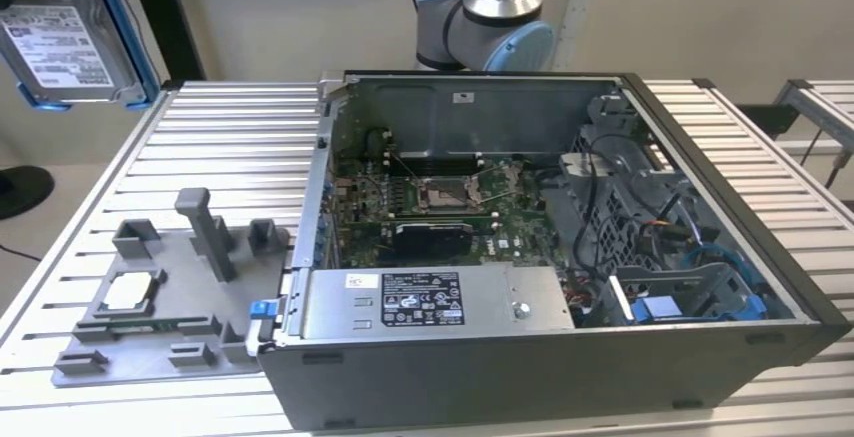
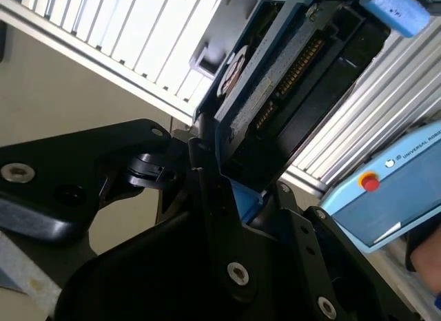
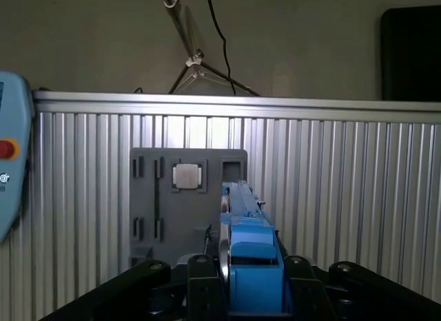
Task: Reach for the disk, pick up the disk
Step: 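Pick up the disk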
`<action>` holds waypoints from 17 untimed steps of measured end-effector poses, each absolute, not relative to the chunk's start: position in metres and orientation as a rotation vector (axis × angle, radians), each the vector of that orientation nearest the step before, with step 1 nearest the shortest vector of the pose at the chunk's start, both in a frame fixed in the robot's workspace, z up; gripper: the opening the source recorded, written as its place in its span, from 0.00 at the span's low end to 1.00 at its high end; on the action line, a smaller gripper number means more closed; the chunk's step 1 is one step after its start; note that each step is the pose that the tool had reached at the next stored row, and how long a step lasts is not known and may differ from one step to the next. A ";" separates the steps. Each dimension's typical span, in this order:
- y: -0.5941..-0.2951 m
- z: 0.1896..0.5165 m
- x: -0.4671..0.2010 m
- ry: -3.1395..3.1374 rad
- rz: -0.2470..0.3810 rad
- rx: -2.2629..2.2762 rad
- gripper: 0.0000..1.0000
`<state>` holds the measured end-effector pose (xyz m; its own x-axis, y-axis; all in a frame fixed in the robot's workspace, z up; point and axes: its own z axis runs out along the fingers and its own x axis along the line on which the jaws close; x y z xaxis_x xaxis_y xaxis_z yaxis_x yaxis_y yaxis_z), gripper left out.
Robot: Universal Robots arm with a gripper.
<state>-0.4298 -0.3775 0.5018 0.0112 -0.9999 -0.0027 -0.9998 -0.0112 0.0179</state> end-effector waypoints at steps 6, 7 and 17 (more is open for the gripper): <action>-0.377 0.509 -0.430 -2.201 -0.023 2.226 0.00; -0.377 0.510 -0.430 -2.201 -0.023 2.226 0.00; -0.378 0.510 -0.429 -2.201 -0.023 2.226 0.00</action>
